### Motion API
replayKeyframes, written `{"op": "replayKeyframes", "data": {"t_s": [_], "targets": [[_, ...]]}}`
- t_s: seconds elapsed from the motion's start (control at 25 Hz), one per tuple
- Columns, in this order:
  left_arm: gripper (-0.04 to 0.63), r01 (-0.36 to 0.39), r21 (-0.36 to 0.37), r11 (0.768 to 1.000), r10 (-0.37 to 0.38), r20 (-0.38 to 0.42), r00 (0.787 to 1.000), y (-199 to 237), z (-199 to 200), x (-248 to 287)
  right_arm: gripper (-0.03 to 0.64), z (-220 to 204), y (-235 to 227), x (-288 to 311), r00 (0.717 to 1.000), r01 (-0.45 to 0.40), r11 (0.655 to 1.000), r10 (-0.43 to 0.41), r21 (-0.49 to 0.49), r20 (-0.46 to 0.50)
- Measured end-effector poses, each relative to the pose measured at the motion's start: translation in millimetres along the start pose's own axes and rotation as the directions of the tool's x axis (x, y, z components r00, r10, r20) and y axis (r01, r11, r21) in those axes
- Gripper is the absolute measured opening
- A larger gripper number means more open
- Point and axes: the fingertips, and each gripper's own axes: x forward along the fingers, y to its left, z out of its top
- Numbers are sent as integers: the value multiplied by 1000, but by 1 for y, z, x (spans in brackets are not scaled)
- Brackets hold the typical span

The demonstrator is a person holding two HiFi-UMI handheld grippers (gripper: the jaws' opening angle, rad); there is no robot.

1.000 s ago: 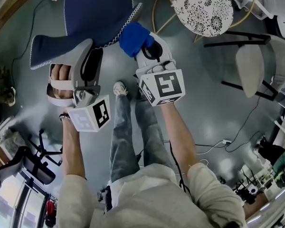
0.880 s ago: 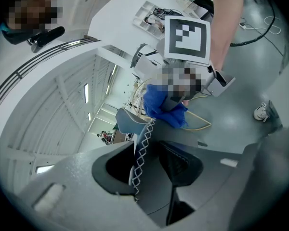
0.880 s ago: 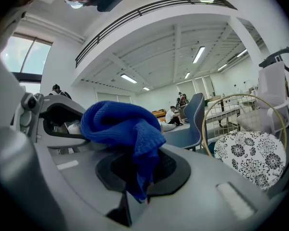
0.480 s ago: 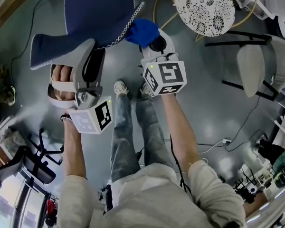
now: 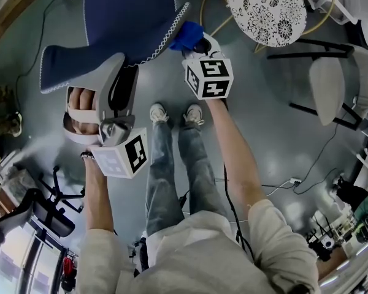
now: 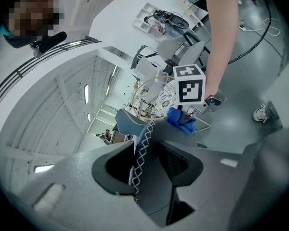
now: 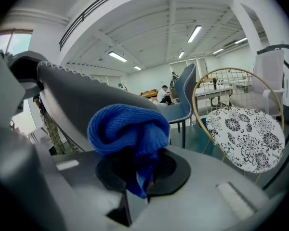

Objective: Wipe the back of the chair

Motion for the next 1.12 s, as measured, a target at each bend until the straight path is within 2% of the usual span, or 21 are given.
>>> {"op": "replayKeyframes", "data": {"t_s": [0.32, 0.76, 0.88, 1.0, 1.12], "targets": [[160, 5, -7, 1000, -5, 5, 1000, -1, 0, 0, 48, -41, -32, 36, 990, 39, 999, -39, -2, -138], [160, 8, -14, 1000, -8, -2, 1000, -1, 0, 0, 48, -58, -40, 41, 980, 38, 999, -38, -8, -193], [160, 11, -12, 1000, -11, -2, 1000, -2, 0, 0, 48, -50, -41, 29, 987, 47, 999, -46, 7, -157], [160, 13, -12, 1000, -13, -5, 1000, -2, 0, 0, 48, -32, -40, 5, 995, 54, 998, -51, 30, -80], [160, 11, -17, 1000, -11, -7, 1000, -1, 0, 0, 48, -5, -31, -22, 999, 37, 999, -37, 2, 6]]}}
